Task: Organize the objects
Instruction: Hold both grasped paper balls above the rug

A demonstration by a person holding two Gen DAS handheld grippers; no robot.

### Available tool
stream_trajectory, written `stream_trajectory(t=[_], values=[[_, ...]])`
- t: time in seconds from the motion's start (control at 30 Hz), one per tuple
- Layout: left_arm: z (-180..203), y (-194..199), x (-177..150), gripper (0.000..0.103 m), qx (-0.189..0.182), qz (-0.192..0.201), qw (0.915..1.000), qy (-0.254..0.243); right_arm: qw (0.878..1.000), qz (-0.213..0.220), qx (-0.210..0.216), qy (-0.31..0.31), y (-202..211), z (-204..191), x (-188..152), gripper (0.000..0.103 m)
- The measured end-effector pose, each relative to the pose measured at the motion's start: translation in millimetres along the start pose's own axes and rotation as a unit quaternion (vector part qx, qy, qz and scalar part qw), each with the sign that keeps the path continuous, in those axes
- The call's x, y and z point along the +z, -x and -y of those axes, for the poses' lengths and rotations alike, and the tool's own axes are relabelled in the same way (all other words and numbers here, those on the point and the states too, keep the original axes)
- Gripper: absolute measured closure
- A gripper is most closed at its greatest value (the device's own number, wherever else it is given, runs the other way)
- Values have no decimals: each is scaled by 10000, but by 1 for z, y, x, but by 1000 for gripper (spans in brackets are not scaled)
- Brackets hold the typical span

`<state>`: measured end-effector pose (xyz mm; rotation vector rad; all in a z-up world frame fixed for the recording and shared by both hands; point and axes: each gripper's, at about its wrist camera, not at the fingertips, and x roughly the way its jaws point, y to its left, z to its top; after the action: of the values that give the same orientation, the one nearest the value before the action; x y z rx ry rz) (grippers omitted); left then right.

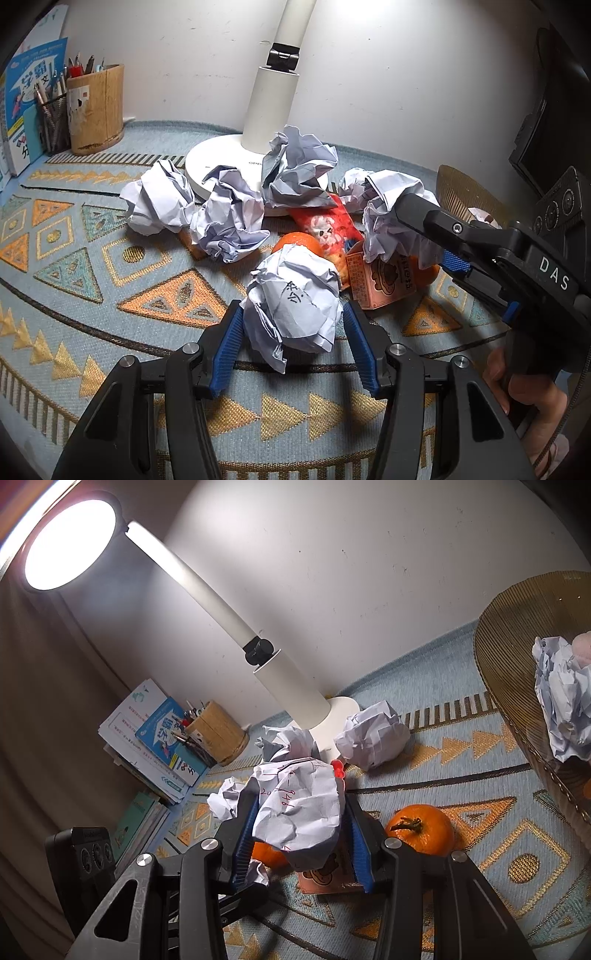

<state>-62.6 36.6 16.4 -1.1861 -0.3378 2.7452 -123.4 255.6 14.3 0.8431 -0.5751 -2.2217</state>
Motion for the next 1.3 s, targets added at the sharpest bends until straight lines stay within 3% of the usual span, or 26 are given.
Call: stream_trajectory(t=[1.3], values=[[-5, -3, -1, 51, 12, -40, 9999, 95, 10000, -39, 3, -91, 0, -2, -4, 59]])
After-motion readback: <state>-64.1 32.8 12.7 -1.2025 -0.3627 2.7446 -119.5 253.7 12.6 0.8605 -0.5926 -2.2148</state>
